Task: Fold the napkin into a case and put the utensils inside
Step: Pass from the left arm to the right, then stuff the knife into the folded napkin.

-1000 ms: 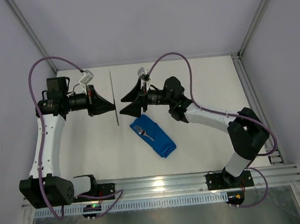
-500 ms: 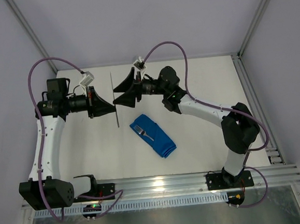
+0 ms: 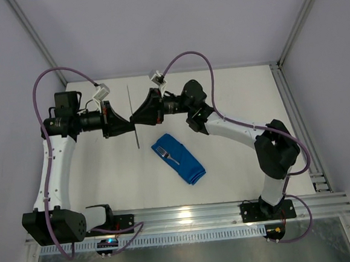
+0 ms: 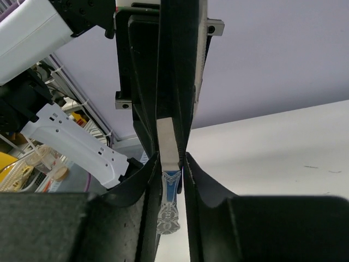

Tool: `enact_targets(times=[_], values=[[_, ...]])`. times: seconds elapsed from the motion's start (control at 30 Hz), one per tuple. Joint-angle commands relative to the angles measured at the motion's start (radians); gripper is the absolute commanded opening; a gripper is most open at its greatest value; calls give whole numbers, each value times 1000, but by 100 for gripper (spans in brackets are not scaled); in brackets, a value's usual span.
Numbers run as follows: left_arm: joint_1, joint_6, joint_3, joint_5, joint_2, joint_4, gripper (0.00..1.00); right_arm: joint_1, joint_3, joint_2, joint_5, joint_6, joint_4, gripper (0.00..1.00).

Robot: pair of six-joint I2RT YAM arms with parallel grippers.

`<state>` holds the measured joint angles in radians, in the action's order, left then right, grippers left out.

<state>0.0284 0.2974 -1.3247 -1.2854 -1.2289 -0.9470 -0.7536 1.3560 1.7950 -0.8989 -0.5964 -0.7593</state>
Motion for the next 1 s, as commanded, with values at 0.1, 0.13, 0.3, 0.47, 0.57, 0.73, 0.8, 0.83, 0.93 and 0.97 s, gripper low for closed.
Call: enact_targets(times=[0.1,0.13,0.3,0.47,0.57,0.73,0.8,0.83,0.93,0.97], values=[[-2,-27,-5,-3,17,33,2,-6,34,1,2,-26,-61,4],[-2,-43,-1,21,17,46,9,-4,28,-5,23,-8,-43,4],[-2,-90,42,226,11,88,52,2,46,-66,205,190,350,4],[1,-197,74,549,-33,152,55,10,123,-71,655,378,831,4],[-18,-222,93,665,-128,163,44,7,109,-54,802,383,951,4],[-195,-185,97,759,-350,165,44,-10,25,-46,885,377,942,4],[-242,-195,99,736,-403,177,46,-18,2,-43,935,380,951,4],[-246,-202,98,735,-452,178,47,-23,-7,-45,943,380,948,4],[-260,-215,91,742,-527,195,48,-42,-26,-42,979,388,953,4],[-268,-215,91,753,-543,201,48,-55,-26,-40,994,395,957,4]])
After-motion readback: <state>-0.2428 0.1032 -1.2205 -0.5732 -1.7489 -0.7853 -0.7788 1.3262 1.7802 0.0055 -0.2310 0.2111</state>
